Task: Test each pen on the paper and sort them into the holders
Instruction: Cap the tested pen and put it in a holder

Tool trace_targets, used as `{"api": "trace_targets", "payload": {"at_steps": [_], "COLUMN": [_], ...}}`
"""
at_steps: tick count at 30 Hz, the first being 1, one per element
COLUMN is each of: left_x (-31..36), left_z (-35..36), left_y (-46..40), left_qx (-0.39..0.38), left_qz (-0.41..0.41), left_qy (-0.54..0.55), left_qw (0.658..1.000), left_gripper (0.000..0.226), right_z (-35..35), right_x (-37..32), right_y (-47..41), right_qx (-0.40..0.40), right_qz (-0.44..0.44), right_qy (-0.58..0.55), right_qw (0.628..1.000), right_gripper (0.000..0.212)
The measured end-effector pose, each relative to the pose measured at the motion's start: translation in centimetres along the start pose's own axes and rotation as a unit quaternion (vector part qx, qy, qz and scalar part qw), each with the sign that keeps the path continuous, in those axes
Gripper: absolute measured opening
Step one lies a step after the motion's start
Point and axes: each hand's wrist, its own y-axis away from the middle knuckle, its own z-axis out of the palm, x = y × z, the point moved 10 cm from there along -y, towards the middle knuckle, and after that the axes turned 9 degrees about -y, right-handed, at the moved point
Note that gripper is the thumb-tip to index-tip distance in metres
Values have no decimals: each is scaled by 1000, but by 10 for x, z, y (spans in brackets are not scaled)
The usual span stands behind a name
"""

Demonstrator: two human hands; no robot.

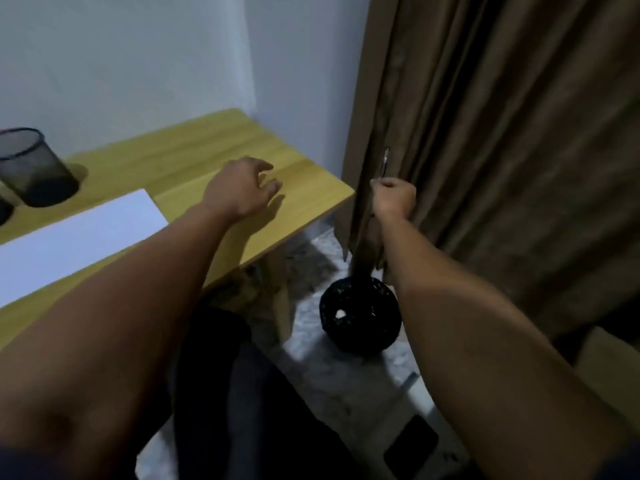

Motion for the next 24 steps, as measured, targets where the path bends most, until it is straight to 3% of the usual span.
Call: {"api": "trace_targets", "payload": {"at_steps": [2, 6, 10, 14, 24], "left_x": [16, 33, 33, 31, 28], "left_z": [20, 49, 66, 68, 72], "left_y": [-12, -32, -43, -44, -46], "left_qx": [-7, -8, 1, 15, 11], "left_qz": [26, 50, 54, 44, 47], "left_qy": [-15, -71, -114, -102, -116], "left_qw": [1000, 996, 992, 994, 992], "left_gripper": [58, 53, 61, 67, 72], "right_z": [-15, -30, -45, -65, -41], "right_x": [50, 121, 165, 168, 109], "right_y": [-7, -6, -8, -13, -11], "right_qx": [-11, -52, -64, -24, -68], "right_qz": [56, 121, 166, 172, 92], "right_qy": [60, 212, 259, 244, 291], "right_qw": [997, 968, 949, 954, 950], "right_gripper": [9, 26, 27, 43, 29]}}
